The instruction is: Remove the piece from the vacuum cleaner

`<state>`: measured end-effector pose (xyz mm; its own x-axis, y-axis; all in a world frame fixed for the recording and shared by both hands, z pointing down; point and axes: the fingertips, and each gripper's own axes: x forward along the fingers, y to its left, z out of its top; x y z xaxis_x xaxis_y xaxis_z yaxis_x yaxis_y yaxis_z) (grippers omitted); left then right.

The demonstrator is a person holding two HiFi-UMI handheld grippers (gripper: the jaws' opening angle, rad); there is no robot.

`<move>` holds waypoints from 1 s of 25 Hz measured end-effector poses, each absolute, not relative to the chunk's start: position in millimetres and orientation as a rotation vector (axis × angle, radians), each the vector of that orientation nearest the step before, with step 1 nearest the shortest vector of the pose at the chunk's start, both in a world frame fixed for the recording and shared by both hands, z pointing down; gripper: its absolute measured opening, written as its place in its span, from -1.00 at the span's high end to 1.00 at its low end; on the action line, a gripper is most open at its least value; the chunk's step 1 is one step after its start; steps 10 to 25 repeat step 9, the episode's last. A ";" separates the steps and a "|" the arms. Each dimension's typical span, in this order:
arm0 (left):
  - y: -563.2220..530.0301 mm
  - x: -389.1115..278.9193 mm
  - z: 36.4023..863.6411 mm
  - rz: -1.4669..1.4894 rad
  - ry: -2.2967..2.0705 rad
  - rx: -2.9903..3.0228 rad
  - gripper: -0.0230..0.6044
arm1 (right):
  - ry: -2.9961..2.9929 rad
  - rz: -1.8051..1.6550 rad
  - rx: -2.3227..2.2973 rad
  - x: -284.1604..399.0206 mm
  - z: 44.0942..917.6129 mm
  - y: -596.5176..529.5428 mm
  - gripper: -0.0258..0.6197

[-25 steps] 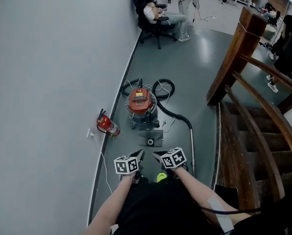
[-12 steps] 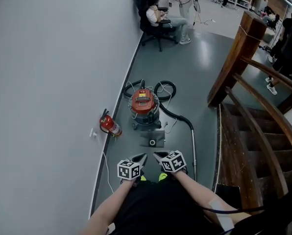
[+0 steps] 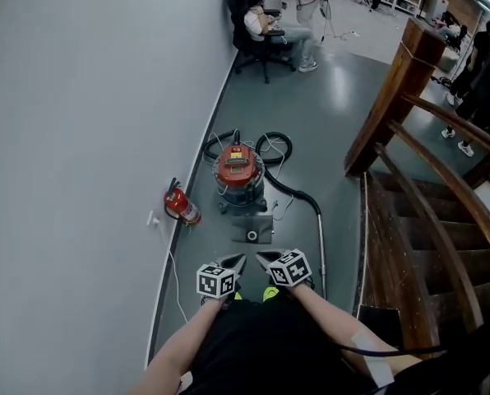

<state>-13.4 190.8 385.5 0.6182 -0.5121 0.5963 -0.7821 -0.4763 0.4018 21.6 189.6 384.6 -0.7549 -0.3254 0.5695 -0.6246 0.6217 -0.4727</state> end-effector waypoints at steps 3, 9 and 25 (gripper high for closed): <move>191.4 -11.0 385.8 0.521 -1.013 2.177 0.90 | -2.409 0.943 0.758 25.9 385.8 191.3 0.87; 192.8 -11.1 388.7 0.529 -1.022 2.170 0.90 | -2.412 0.933 0.752 29.3 385.0 191.8 0.87; 192.8 -11.1 388.7 0.529 -1.022 2.170 0.90 | -2.412 0.933 0.752 29.3 385.0 191.8 0.87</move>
